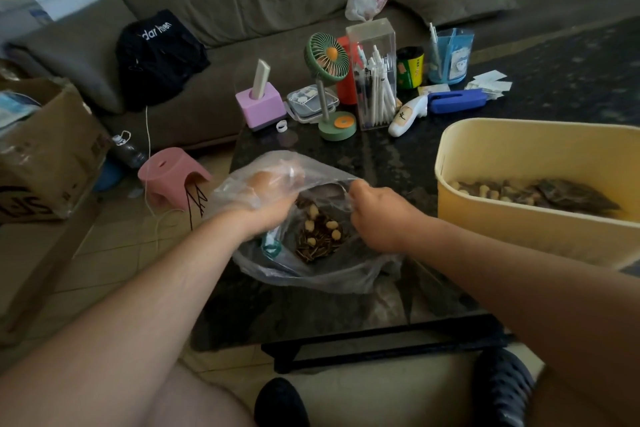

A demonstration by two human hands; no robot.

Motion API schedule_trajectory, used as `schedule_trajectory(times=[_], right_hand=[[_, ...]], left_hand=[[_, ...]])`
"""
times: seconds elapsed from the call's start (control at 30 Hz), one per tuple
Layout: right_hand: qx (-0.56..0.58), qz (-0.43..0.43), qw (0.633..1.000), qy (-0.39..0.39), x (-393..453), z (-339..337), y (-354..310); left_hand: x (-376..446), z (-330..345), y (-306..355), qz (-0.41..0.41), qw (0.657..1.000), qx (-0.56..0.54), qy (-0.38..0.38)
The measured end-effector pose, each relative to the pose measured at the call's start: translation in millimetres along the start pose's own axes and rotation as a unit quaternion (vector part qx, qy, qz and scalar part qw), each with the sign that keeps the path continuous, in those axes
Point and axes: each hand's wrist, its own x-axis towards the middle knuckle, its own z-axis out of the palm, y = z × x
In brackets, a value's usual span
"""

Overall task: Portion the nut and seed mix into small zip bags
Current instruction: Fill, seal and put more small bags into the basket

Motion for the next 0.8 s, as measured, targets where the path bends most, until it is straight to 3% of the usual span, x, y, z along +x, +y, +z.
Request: schedule_trajectory(times=[0.1,0.23,0.37,0.43,0.53,0.7,0.8], right_hand=[[0.001,-0.001,1.000,0.012,-2,-1,2],[0.009,-0.015,1.000,0.011,-5,-2,-2],[-0.011,-0.054,0.998,0.030,-8,-2,-6],[-0.023,-0.062,0.997,0.034,-10,-1,-7],[-0.040,-0.061,0.997,0.028,-9,1,-7],[-0.030,-0.063,0.998,0.011,-4,6,-5],[-0.032,-0.052,0.998,0.009,-2,8,-3]], left_hand=[[0,2,0,0.002,1.000,0.000,-0.021],[2,5,2,-0.066,0.997,-0.031,0.007],[1,12,10,-0.030,0.998,-0.042,0.027],[-4,10,13,-0.049,0.999,0.004,-0.008],[-3,10,11,-0.034,0.994,0.103,0.021],[6,15,15,-0.053,0.984,0.170,-0.006],[14,15,14,-0.074,0.985,0.151,-0.027]])
